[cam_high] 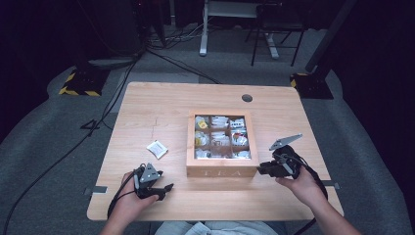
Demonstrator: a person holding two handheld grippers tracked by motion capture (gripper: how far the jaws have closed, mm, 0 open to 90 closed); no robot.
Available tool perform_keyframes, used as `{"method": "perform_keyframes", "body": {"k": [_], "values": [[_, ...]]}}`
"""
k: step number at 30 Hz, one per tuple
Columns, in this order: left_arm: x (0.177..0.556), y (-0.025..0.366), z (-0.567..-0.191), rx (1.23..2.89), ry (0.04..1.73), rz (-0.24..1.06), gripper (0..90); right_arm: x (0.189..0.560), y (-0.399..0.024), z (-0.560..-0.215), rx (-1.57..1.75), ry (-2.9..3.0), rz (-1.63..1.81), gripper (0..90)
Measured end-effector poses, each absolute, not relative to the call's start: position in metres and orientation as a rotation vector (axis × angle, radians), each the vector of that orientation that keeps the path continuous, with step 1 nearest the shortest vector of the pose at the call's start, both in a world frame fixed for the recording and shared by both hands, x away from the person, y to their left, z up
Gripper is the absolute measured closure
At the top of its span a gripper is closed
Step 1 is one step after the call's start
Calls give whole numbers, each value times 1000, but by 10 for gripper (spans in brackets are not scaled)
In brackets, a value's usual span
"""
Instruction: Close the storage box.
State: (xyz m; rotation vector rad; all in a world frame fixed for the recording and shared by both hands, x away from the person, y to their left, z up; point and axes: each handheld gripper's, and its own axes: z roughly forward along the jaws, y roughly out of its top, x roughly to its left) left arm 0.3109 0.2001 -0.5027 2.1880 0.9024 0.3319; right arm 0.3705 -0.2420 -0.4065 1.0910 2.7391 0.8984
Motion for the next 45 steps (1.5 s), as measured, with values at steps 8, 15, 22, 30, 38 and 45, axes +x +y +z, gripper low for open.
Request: {"method": "perform_keyframes", "body": {"k": [8, 15, 22, 30, 38, 45], "values": [[310, 204, -503, 2183, 914, 334, 365, 373, -252, -398, 1093, 2652, 996, 528], [310, 209, -503, 2181, 931, 345, 362, 382, -268, -392, 1092, 2568, 1027, 456], [312, 216, -503, 2189, 945, 371, 337, 394, -287, -392, 1121, 2483, 1051, 432], [315, 222, -503, 2182, 966, 377, 327, 410, -308, -400, 1175, 2415, 1114, 422], [318, 228, -503, 2182, 980, 384, 311, 431, -331, -425, 1240, 2361, 1133, 421], [322, 229, -503, 2176, 995, 390, 304, 440, -347, -447, 1219, 2299, 1150, 429]]}}
